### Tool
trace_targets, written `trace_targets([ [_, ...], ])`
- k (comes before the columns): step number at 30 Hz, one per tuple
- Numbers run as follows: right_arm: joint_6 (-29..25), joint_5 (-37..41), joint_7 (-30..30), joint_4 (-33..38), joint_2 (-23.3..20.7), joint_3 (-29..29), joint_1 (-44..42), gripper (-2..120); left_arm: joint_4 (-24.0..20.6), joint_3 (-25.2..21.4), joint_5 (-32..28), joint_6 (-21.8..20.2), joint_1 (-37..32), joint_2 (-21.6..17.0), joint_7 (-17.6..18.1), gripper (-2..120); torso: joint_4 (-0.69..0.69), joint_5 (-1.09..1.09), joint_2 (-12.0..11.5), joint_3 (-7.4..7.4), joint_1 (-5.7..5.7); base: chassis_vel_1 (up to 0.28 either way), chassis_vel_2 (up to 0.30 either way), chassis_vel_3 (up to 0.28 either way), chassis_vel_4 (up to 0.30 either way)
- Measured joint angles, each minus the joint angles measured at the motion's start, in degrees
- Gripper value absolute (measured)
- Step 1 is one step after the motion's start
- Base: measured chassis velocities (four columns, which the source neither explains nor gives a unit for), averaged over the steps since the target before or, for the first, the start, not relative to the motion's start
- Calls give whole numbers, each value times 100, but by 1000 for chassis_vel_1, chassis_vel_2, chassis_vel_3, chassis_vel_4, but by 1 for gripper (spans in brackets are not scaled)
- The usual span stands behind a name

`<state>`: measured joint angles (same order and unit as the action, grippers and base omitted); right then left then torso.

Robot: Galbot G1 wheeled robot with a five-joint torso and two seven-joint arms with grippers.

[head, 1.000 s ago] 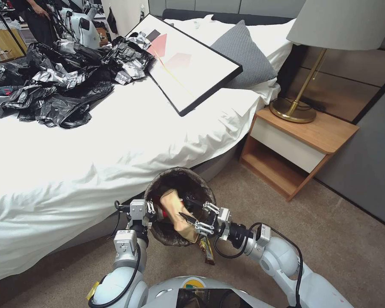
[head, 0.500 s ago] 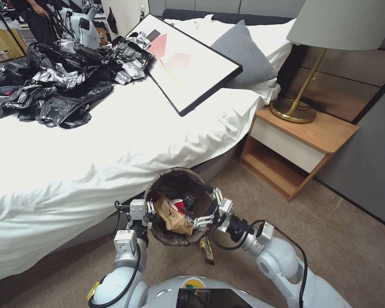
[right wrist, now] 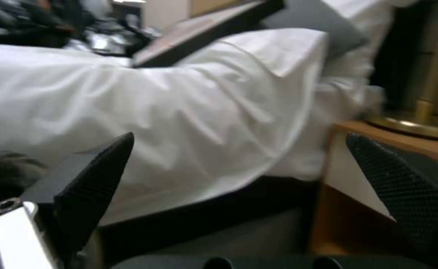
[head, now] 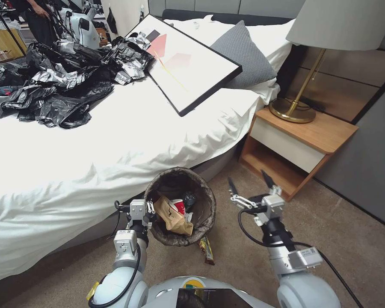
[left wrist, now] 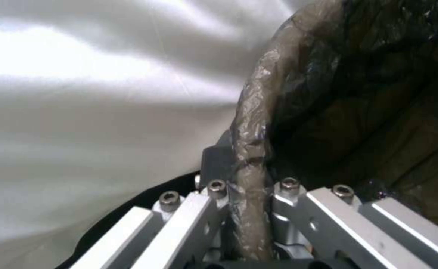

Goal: Pick up the trash bin, then pick up the garbage from the floor and place it into the trash bin.

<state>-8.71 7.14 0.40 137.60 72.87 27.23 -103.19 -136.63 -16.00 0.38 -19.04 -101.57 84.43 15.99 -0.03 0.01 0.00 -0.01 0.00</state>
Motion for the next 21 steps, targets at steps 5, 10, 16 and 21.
trace_targets([
  [5,-3,-154,-179,29,119,13,-125,100,0,0,0,0,0,1,0,2,1,0,0,0,0,0,0,0,0],
  [10,-74,-560,-669,-19,530,27,-385,100,0,-1,0,0,1,0,0,2,4,-1,0,0,0,0,0,0,0],
  [16,-325,-814,-804,-189,863,-28,-641,100,0,0,0,0,0,0,0,2,4,0,0,0,0,0,0,0,0],
  [21,-474,-900,-762,-306,975,-69,-651,100,0,0,0,0,0,0,0,2,3,-1,0,0,0,0,0,0,0],
])
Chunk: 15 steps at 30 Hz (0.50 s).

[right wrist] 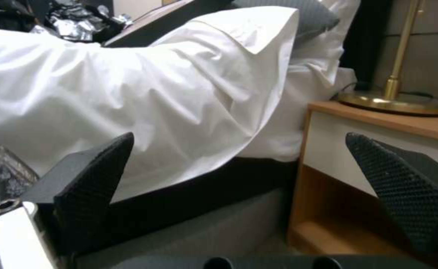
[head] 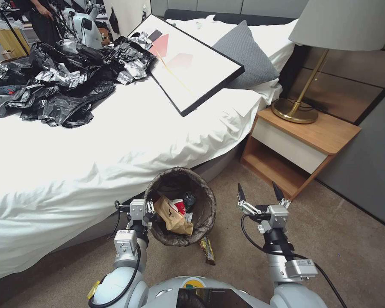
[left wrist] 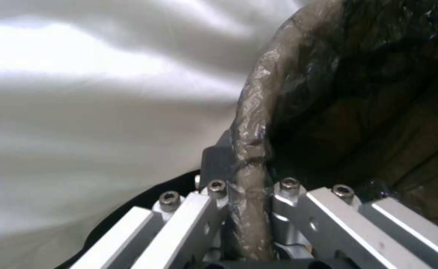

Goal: Pick up the trash bin, then pick up the garbage from the floor and place it into the trash bin.

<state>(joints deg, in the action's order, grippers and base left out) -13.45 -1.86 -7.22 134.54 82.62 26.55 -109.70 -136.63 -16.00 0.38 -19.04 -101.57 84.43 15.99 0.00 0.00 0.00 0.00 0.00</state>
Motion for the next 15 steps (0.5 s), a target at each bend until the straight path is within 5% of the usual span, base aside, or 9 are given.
trace_targets([
  [15,623,381,-104,234,-296,92,293,100,0,15,-5,-2,-2,0,-9,2,-1,1,0,0,0,60,59,59,60],
])
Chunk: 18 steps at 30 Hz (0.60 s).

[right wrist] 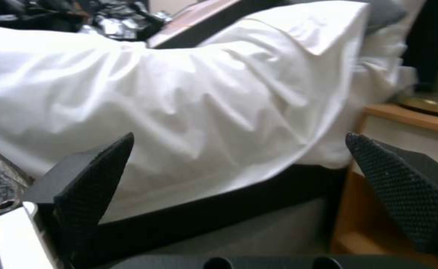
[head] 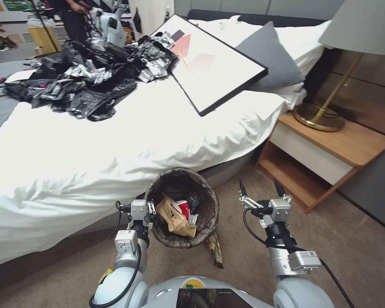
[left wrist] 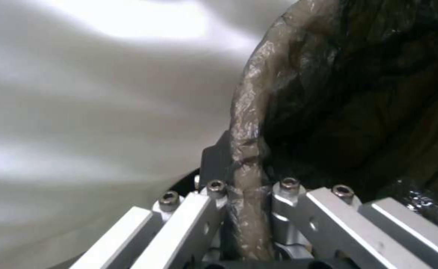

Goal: Pick up the trash bin, then pick up the garbage from the floor and place it into the trash bin.

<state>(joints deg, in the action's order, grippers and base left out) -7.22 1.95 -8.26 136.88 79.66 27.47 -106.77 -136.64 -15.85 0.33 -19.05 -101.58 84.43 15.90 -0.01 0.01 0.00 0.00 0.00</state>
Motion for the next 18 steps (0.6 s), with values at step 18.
trace_targets([
  [18,-22,10,171,-122,-112,122,235,100,1,-9,-6,-6,0,-1,-7,3,4,0,0,0,0,118,119,113,115],
])
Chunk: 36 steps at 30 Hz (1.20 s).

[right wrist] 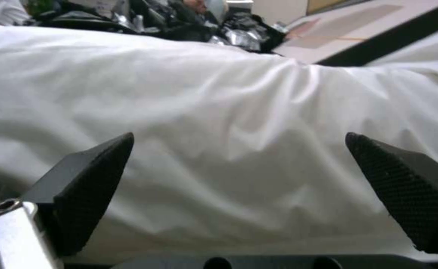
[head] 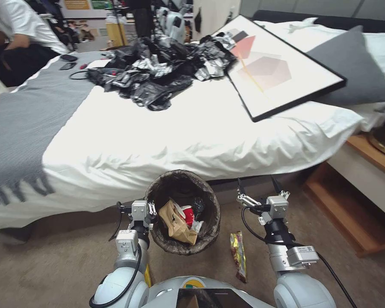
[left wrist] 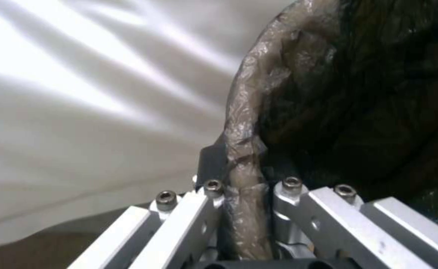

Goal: Pick up the trash bin, then pick up the garbage from the floor and place it into the trash bin.

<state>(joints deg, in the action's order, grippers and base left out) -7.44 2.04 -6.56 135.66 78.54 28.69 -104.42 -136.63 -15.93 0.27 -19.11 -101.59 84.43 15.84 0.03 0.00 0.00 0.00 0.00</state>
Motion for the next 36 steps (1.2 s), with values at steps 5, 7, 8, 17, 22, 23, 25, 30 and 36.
trace_targets([
  [5,-38,15,-76,-58,7,76,54,100,0,-2,1,0,1,0,2,3,-1,0,0,0,0,80,76,91,78],
  [7,-91,14,-48,-95,5,124,58,100,0,-3,2,0,2,0,5,3,-4,-1,0,0,0,0,0,0,0],
  [8,-98,5,-28,-104,10,132,56,100,0,-4,3,0,2,0,7,3,-5,-1,0,0,0,0,0,0,0],
  [17,-88,-74,41,-143,33,103,72,100,-1,-7,7,0,2,0,8,3,-3,-1,0,0,0,0,0,0,0],
  [22,-106,-75,58,-154,37,96,73,100,-1,-11,11,0,3,0,15,3,-2,-1,0,0,0,49,-38,-30,38],
  [23,-106,-75,58,-154,37,96,73,100,-1,-12,11,0,3,0,15,3,-2,-1,0,0,0,82,-70,-95,86],
  [25,-111,-75,62,-156,37,96,75,100,-1,-13,12,0,3,1,17,3,-2,-1,0,0,0,101,-87,-95,116],
  [30,-135,-75,76,-167,38,96,80,100,-2,-19,19,2,6,1,26,2,-1,-1,0,0,1,134,-119,-126,135],
  [36,-223,-70,106,-197,37,103,99,100,-4,-45,34,13,7,1,53,2,-1,-3,0,-1,0,48,-36,-53,20],
])
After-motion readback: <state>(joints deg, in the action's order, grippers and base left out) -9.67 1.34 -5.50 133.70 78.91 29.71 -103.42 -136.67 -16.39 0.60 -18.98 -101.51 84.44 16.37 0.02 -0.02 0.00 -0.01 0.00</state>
